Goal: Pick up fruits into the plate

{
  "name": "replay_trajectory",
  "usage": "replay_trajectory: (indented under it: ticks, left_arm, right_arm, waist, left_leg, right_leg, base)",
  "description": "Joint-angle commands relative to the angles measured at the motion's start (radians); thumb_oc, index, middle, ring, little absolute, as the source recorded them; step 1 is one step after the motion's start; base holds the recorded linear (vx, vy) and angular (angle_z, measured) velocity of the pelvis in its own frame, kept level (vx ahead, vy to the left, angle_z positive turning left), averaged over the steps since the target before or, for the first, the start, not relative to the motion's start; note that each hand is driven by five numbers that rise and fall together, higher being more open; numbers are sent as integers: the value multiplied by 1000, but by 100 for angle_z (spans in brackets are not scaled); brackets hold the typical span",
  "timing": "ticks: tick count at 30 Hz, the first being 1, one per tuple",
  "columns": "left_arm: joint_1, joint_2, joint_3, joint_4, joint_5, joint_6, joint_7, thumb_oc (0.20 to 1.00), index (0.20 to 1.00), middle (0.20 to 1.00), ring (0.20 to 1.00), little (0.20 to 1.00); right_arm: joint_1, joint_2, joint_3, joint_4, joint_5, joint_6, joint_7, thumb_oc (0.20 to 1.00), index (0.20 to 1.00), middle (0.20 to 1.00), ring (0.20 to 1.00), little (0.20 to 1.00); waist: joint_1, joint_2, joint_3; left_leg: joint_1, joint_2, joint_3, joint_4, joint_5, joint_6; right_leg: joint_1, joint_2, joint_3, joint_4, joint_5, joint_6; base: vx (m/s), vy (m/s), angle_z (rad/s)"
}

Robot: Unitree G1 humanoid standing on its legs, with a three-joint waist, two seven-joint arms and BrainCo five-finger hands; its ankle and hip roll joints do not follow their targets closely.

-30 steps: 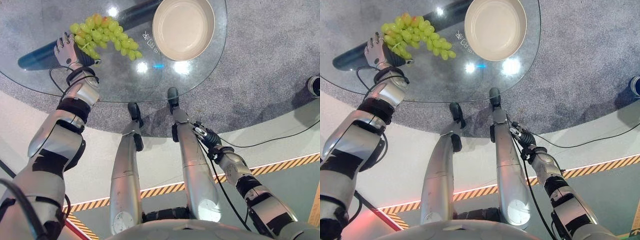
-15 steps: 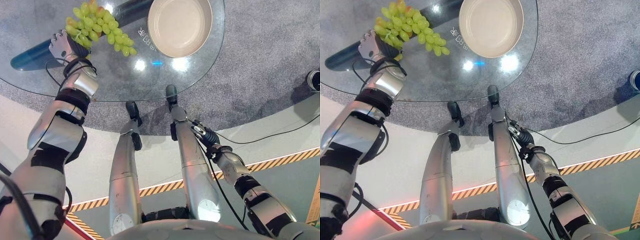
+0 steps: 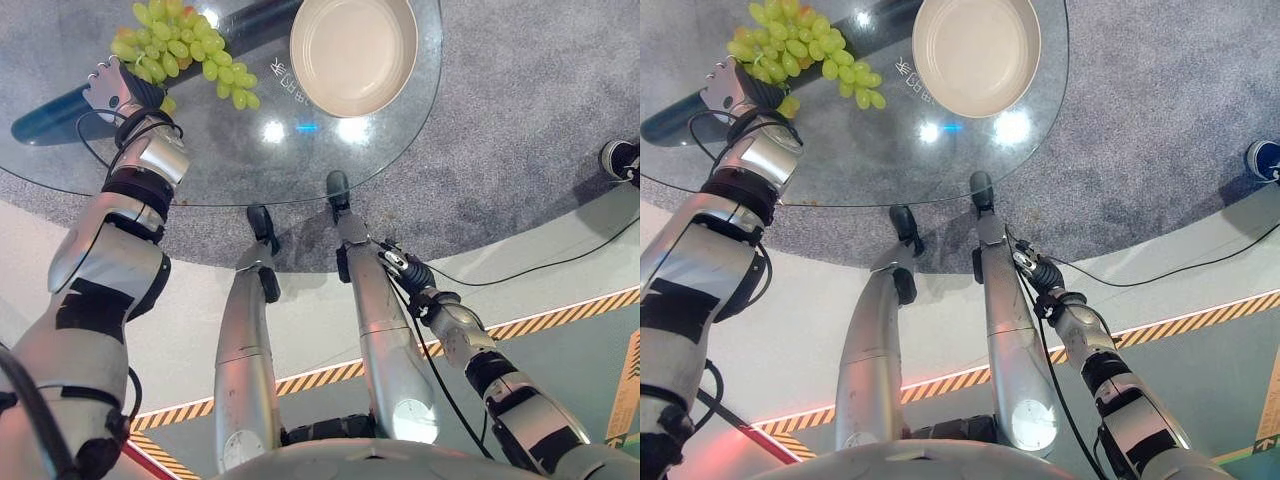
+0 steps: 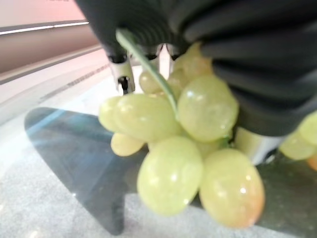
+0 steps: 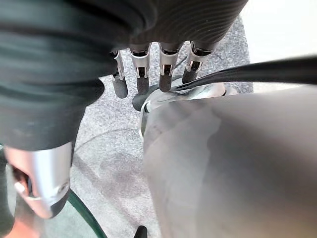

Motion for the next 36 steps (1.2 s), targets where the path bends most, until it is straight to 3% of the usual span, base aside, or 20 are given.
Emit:
replay_trajectory:
  ticks: [1,9,16,26,36]
  left_arm:
    - [53,-22,15,44,-14,-6,-40,200,200,200,200,200]
    - [68,-29,21,32,-27,-42,-44,200,200,200,200,200]
    - [102,-31,44,-37,-60,-133,-63,200,200,200,200,200]
    - [211,12,115,-238,-110,-237,-101,200,200,200,200,200]
    - [353,77,191,-437,-147,-340,-192,200,200,200,200,200]
  right_arm:
    - [91,-7,59,-56,32,-16,-7,1000,1000,1000,1000,1000]
    - [90,-4,58,-56,29,-19,-12,1000,1000,1000,1000,1000]
    - [103,-1,51,-70,20,-24,-10,1000,1000,1000,1000,1000]
    - [138,3,10,-99,5,-27,-9,1000,1000,1000,1000,1000]
    - [174,8,-37,-171,-6,-48,4,1000,1000,1000,1000,1000]
  waist:
    - [8,0,-29]
    - [11,2,-29]
    - [22,11,-29]
    - [51,37,-29]
    - [88,50,-29]
  left_leg:
    - [-5,-64,-51,-50,34,20]
    - [11,-66,-50,-64,38,21]
    - [58,-65,-52,-89,41,25]
    - [212,-63,-67,-162,49,26]
    - [441,-58,-83,-246,44,22]
  right_leg:
    - [3,80,-63,57,-33,-16]
    - [16,83,-65,49,-33,-16]
    - [56,87,-68,45,-42,-17]
    - [205,80,-77,-2,-57,-16]
    - [431,42,-99,-87,-65,-3]
  base:
    - [0,0,0]
    - [0,0,0]
    - [0,0,0]
    - [0,0,0]
    - [-9,-8,5]
